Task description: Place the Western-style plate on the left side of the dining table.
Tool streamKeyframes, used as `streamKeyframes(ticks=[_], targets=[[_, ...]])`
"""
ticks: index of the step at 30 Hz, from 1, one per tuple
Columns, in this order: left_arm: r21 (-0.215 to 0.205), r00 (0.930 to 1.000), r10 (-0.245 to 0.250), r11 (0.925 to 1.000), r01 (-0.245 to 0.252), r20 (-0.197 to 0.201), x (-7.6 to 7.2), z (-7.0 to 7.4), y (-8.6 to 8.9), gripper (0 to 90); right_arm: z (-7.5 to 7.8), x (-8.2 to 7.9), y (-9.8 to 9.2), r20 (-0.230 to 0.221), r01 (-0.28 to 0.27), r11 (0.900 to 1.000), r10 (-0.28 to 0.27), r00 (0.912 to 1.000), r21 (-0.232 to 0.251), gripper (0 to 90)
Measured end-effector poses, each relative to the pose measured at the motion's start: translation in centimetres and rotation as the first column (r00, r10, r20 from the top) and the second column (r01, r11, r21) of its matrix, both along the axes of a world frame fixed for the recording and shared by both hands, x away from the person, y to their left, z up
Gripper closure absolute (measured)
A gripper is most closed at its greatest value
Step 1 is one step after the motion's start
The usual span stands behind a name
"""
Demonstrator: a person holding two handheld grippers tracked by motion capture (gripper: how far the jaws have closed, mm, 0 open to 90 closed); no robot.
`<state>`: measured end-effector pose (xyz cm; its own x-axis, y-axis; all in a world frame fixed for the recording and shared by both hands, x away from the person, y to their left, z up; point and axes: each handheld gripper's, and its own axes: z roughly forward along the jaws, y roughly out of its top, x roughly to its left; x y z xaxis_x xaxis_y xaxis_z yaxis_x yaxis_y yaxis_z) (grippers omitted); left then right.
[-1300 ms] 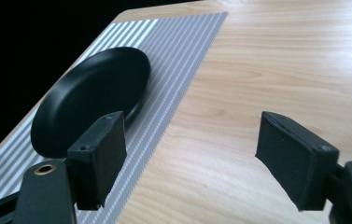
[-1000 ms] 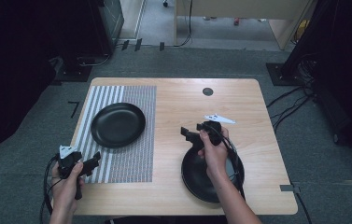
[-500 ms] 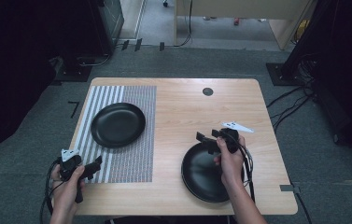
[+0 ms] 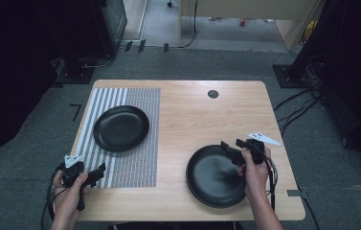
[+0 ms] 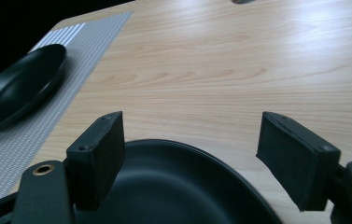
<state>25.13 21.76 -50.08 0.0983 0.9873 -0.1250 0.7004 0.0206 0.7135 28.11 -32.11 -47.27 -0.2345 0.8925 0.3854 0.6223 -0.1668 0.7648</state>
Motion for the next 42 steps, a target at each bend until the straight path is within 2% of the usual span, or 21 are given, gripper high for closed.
streamKeyframes(ticks=[13, 18, 27, 42], targets=[[-0.003, 0.9999, -0.011, 0.9999, 0.011, -0.009, -0.3, -0.1, -0.1, 14.0, -1.2, -1.7, -5.1, -0.010, 0.085, 0.995, -0.086, 0.9962, -0.050, 23.2], [-0.005, 0.9998, -0.017, 0.9998, 0.017, -0.014, -0.3, -0.2, -0.1, 13.9, -1.9, -2.2, -6.7, -0.020, 0.109, 0.993, -0.110, 0.9937, -0.054, 23.1], [-0.018, 0.9991, -0.036, 0.9992, 0.036, -0.023, -0.4, -0.3, -0.1, 13.9, -2.9, -2.6, -8.6, -0.035, 0.143, 0.987, -0.145, 0.9888, -0.070, 23.2], [-0.016, 0.9985, -0.043, 0.9990, 0.043, -0.032, -0.6, -0.7, -0.3, 13.8, -4.2, -4.6, -11.9, -0.063, 0.199, 0.967, -0.211, 0.9754, -0.158, 22.9]])
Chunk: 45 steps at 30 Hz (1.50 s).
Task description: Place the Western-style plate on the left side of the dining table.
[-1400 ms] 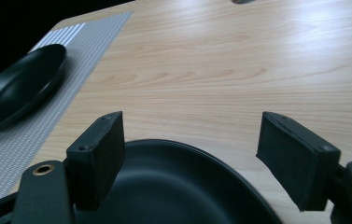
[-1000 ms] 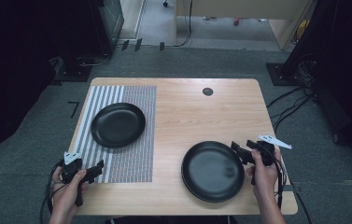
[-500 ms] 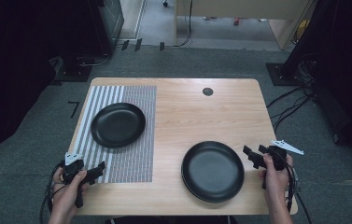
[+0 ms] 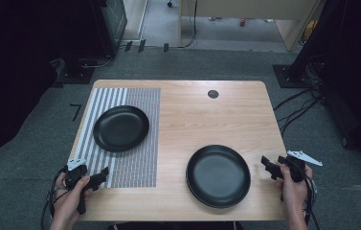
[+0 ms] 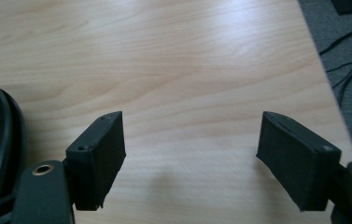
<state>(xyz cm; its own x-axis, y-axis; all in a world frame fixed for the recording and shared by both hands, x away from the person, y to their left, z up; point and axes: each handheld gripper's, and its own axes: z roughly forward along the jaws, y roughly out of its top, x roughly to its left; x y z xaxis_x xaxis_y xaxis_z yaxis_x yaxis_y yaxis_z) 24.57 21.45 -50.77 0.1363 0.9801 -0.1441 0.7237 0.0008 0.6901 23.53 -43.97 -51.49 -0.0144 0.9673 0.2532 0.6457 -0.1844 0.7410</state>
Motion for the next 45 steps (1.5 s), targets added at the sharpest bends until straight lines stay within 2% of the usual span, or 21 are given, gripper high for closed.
streamKeyframes(ticks=[5, 11, 15, 22, 27, 35, 40, 45], targets=[[-0.002, 1.0000, -0.009, 1.0000, 0.009, 0.002, -0.1, 0.0, 0.0, 13.8, -0.4, -0.9, -1.1, -0.011, 0.019, 0.999, -0.020, 0.9997, -0.039, 22.8], [0.002, 0.9999, -0.009, 1.0000, 0.009, 0.007, -0.2, -0.1, -0.1, 13.8, -0.5, -1.6, -1.5, -0.019, 0.025, 0.995, -0.026, 0.9995, -0.093, 22.6], [0.034, 0.9997, -0.017, 0.9993, 0.017, 0.018, -0.4, -0.3, -0.4, 13.8, -0.8, -1.8, -0.9, -0.031, 0.021, 0.988, -0.027, 0.9992, -0.156, 22.6], [0.066, 0.9992, -0.020, 0.9977, 0.017, 0.035, -0.6, -0.5, -0.7, 13.7, -1.0, -1.8, -0.1, -0.032, 0.027, 0.974, -0.035, 0.9989, -0.225, 21.8], [0.072, 0.9989, -0.015, 0.9974, 0.012, 0.043, -0.7, -0.6, -0.8, 13.5, -1.0, -1.8, -0.1, -0.034, 0.021, 0.974, -0.030, 0.9990, -0.226, 20.4], [0.114, 0.9983, -0.020, 0.9934, 0.014, 0.055, -0.8, -0.8, -1.2, 13.1, -1.0, -1.8, 0.1, -0.037, 0.005, 0.974, -0.014, 0.9992, -0.225, 19.3], [0.090, 0.9987, -0.015, 0.9959, 0.011, 0.049, -0.8, -0.7, -1.0, 13.2, -1.0, -1.8, 0.2, -0.037, 0.005, 0.974, -0.013, 0.9992, -0.226, 18.8], [0.070, 0.9996, 0.018, 0.9974, -0.019, 0.021, -0.5, -0.3, -0.7, 12.9, -1.0, -1.8, 0.2, -0.038, 0.008, 0.974, -0.017, 0.9991, -0.226, 18.5]])
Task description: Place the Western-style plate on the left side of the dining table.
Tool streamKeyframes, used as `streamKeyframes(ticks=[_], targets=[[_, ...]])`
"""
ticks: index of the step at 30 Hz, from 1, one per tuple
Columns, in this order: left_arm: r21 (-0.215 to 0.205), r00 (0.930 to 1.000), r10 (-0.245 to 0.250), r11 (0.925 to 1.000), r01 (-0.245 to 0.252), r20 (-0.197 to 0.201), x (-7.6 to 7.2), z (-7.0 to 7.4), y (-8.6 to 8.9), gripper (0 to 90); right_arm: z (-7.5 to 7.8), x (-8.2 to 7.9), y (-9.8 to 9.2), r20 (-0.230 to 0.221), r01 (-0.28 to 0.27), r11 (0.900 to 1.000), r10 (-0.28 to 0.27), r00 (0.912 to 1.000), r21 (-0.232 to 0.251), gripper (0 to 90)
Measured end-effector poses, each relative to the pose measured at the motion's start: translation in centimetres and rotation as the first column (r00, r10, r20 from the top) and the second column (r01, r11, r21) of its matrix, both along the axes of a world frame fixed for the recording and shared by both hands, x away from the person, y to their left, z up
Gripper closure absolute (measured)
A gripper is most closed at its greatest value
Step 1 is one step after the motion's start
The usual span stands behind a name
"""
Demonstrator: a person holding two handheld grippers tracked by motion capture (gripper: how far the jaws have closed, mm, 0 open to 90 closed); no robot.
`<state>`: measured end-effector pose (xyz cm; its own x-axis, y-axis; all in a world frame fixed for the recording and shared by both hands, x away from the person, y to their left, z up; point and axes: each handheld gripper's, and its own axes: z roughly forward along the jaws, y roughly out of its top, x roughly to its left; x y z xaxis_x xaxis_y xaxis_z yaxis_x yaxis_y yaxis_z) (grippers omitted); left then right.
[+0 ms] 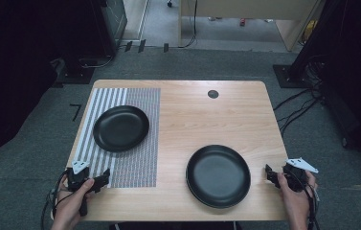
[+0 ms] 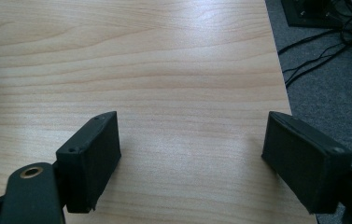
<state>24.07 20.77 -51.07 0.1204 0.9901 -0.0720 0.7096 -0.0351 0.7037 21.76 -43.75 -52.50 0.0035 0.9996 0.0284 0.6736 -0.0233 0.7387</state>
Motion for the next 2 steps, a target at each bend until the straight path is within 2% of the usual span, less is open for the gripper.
streamKeyframes(ticks=[2], targets=[[-0.010, 0.9997, 0.025, 0.9996, -0.025, -0.003, 0.12, 0.25, 0.37, 12.9, 0.00, 0.01, 0.01, 0.000, 0.001, 1.000, -0.001, 1.0000, 0.000, 18.4]])
